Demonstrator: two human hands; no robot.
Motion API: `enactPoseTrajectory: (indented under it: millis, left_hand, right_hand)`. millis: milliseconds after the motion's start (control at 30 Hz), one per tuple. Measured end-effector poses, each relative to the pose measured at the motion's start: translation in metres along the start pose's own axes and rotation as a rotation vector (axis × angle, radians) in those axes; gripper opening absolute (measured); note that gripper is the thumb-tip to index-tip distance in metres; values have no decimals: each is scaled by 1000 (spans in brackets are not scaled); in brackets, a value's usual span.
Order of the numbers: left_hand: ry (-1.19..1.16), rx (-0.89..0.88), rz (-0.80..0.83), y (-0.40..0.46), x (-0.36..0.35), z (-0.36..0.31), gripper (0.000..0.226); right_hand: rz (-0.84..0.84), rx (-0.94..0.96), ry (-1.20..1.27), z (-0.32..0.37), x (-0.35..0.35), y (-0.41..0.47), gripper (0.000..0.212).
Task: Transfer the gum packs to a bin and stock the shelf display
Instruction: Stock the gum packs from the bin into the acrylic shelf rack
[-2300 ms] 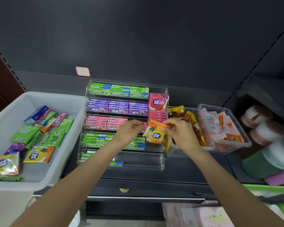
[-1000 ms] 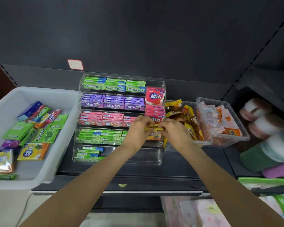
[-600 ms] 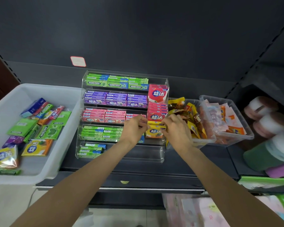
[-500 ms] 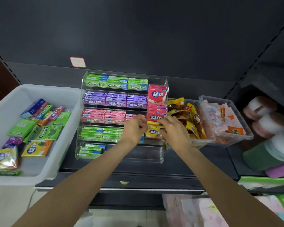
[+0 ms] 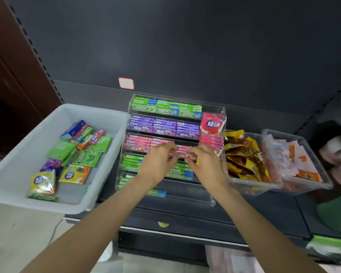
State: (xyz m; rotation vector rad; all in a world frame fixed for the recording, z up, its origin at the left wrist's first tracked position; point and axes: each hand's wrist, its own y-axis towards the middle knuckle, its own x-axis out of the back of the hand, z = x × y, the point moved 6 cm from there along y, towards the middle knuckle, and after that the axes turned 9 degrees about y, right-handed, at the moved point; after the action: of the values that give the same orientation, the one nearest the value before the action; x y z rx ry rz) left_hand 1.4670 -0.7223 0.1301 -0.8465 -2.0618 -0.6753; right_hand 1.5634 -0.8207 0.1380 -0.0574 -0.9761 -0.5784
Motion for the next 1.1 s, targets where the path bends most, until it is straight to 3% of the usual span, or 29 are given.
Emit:
enactPoseTrajectory:
  millis: [300, 467, 633, 800, 900, 1000, 1100]
  left_hand:
    - [71, 250, -176, -46, 136, 148, 12]
    - [96, 361, -173, -62, 197, 257, 12]
    - [288, 347, -27, -62, 228, 345, 45]
    - [236, 290, 235, -60, 223, 378, 60]
    - [187, 242, 273, -59, 220, 385, 57]
    - [137, 254, 255, -59, 220, 389, 57]
    - [130, 248, 255, -59, 219, 389, 58]
  right_hand:
    - [117, 146, 265, 139, -95, 43, 18]
    - [187, 128, 286, 209, -171, 74, 21]
    - [209, 67, 219, 248, -246, 101, 28]
    - [328, -32, 115, 260, -309, 115, 61]
    - [420, -57, -7, 262, -333, 117, 69]
    - [472, -46, -141, 260, -346, 118, 70]
    - [450, 26, -294, 262, -346, 120, 57]
